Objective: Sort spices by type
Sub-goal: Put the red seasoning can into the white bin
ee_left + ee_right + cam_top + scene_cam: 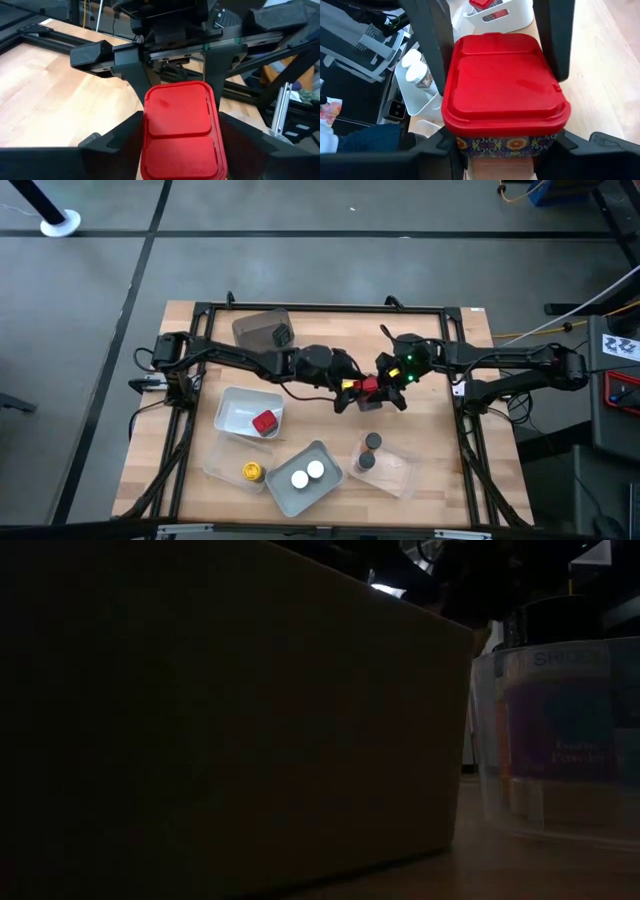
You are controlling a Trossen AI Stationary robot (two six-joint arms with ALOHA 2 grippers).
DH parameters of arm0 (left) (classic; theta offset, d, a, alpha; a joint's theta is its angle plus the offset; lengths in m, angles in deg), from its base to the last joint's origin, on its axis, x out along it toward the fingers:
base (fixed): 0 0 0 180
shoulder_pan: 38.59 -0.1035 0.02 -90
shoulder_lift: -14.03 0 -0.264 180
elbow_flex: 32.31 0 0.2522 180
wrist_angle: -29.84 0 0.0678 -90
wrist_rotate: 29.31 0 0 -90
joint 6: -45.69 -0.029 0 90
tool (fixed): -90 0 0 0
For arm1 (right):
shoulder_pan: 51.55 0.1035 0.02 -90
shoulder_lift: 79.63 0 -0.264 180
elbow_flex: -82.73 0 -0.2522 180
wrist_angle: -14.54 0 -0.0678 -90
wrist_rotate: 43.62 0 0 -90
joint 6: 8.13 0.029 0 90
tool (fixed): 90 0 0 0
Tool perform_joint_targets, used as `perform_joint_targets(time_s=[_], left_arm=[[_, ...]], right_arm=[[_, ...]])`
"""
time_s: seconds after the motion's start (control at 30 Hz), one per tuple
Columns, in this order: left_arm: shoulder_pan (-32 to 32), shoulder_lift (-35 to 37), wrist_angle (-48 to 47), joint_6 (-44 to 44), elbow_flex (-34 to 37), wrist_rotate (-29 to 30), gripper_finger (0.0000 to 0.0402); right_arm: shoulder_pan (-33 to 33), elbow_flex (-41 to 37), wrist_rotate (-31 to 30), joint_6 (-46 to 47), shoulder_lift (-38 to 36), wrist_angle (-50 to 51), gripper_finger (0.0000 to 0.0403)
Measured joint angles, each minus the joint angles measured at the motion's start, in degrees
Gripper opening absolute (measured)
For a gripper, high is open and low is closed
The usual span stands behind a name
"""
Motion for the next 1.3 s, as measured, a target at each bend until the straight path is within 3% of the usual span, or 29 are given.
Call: perform_joint_targets(time_s=[0.17, 0.37, 0.53, 0.87, 1.07, 1.3], left_arm=[[0.0, 0.0, -1.3, 0.9, -0.1, -0.7, 0.0202], [0.0, 0.0, -2.6, 3.8, 0.0, -1.7, 0.0239], [-0.2, -0.1, -4.5, 6.9, 0.1, -1.7, 0.0248], [-0.2, -0.1, -2.2, 2.3, 0.1, -1.4, 0.0232], [-0.2, -0.1, -2.2, 0.6, 0.1, -1.3, 0.0202], [-0.3, -0.1, -2.2, 0.4, 0.1, -2.0, 0.0202]], right_arm=[[0.0, 0.0, 0.1, 0.2, 0.0, -0.1, 0.0166], [0.0, 0.0, 0.0, -0.8, 0.0, -0.2, 0.0166], [0.0, 0.0, 0.1, -1.9, 0.0, -0.5, 0.0166], [0.0, 0.0, 0.1, -1.8, 0.0, -0.4, 0.0166], [0.0, 0.0, 0.0, -1.7, 0.0, -0.3, 0.0166], [0.0, 0.0, -0.4, -1.5, 0.0, -0.2, 0.0175]])
